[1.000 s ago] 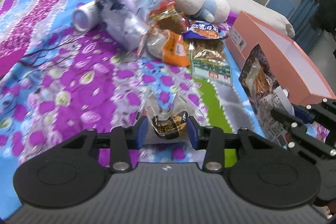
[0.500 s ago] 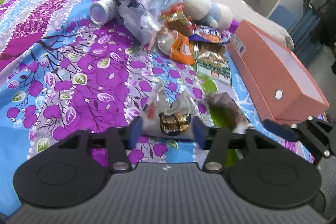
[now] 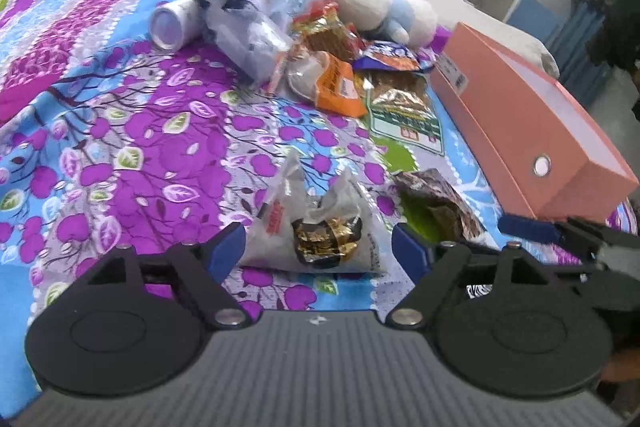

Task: Organize snacks
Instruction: 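Lift both held bags from the pile toward the pink box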

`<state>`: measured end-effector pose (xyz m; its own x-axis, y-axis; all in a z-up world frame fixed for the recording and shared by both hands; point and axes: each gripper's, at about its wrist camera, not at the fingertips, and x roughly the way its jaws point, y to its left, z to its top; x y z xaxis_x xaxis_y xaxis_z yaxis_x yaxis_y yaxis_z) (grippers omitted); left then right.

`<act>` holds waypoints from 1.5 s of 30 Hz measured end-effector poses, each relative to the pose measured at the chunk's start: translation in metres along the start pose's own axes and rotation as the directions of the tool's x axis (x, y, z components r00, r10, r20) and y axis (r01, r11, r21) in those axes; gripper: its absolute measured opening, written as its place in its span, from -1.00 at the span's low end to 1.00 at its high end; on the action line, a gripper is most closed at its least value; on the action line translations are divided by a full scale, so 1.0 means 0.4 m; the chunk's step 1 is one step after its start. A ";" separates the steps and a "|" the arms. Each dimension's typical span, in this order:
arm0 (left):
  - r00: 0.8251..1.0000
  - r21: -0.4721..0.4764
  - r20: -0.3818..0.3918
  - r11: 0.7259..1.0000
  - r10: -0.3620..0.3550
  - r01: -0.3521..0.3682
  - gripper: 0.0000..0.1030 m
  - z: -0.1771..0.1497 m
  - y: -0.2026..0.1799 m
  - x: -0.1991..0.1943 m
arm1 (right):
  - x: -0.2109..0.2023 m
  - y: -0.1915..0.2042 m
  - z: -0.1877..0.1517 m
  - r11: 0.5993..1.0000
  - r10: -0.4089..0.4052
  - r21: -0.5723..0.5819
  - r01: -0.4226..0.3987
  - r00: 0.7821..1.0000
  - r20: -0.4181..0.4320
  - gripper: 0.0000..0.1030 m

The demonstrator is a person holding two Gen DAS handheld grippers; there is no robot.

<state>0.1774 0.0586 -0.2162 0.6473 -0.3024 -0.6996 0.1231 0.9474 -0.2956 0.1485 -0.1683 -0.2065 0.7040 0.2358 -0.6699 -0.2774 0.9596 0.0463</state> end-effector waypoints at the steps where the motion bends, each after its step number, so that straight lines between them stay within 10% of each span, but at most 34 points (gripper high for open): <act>1: 1.000 0.006 0.001 1.000 0.007 -0.007 0.66 -0.002 -0.002 0.005 | 0.008 -0.003 0.000 1.000 -0.003 0.002 0.003 1.000 0.002 0.46; 11: 0.997 0.031 -0.022 0.997 0.075 -0.075 0.75 -0.008 -0.013 0.054 | 0.070 -0.006 -0.009 1.000 0.001 -0.010 -0.001 1.000 0.004 0.31; 21: 0.995 0.041 -0.030 0.995 0.096 -0.095 0.81 -0.007 -0.027 0.070 | 0.050 0.028 0.005 0.987 -0.101 -0.122 0.100 0.995 -0.005 -0.40; 45: 0.990 0.076 -0.047 0.989 0.132 -0.129 0.58 0.007 -0.058 0.086 | 0.013 0.044 0.010 0.976 -0.147 -0.158 0.148 0.989 0.020 -0.50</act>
<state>0.1991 0.0264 -0.2316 0.6221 -0.1789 -0.7622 0.0956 0.9836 -0.1528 0.1500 -0.1495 -0.2061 0.7501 0.0955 -0.6544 -0.2701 0.9475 -0.1712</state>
